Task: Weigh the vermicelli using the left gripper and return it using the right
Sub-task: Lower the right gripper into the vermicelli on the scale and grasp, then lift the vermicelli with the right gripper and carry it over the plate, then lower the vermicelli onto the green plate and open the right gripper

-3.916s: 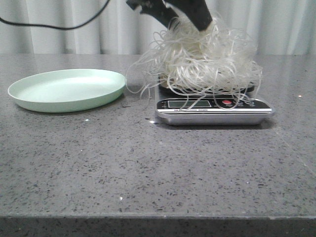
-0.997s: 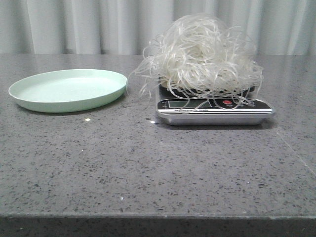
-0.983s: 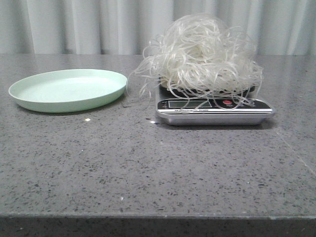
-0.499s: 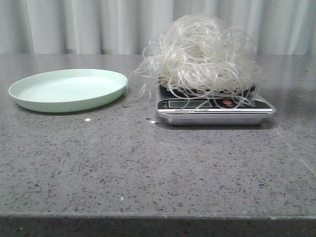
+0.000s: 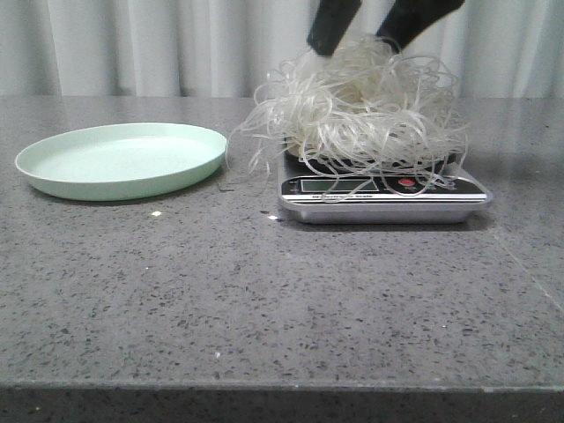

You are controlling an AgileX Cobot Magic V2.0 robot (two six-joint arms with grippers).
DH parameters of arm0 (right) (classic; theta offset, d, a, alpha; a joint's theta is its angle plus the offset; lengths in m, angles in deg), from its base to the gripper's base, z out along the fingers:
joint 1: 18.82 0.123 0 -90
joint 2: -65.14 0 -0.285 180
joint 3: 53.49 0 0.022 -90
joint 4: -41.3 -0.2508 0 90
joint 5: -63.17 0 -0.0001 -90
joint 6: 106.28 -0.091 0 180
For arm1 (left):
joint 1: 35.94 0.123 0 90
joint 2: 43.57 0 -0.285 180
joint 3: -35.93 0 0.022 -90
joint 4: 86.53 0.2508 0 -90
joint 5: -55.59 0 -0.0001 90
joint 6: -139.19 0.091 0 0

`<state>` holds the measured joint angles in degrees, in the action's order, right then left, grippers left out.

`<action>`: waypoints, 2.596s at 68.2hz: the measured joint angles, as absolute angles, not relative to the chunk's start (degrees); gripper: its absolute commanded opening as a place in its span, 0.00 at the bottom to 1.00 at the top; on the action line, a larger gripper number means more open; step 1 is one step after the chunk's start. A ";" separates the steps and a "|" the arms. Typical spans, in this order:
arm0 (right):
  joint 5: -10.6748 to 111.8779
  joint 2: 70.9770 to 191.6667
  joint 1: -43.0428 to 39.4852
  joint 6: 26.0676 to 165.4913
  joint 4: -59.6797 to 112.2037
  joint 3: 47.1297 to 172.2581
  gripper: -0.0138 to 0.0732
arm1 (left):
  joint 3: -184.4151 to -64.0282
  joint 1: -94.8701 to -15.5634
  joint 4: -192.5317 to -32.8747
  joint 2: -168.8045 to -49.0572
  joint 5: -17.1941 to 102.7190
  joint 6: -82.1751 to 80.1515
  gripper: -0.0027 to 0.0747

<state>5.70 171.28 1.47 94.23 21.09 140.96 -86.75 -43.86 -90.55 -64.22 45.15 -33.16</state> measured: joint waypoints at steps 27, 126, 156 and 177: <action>3.34 175.60 1.47 94.82 21.31 142.54 0.74 | -86.75 -43.86 -90.55 -64.22 45.15 -33.16 0.21; 4.30 174.00 9.95 94.93 10.03 168.45 0.33 | -86.75 -43.86 -90.55 -64.22 44.97 -33.16 0.21; 12.46 190.13 17.50 94.93 9.79 168.45 0.33 | -86.75 -43.86 -90.55 -64.22 44.92 -33.16 0.21; 12.52 194.75 17.50 94.93 12.33 168.45 0.33 | -86.75 -43.86 -90.55 -64.22 44.92 -33.16 0.21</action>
<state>12.52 194.75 17.50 94.93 12.33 168.45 -86.75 -43.86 -90.55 -64.22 44.92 -33.16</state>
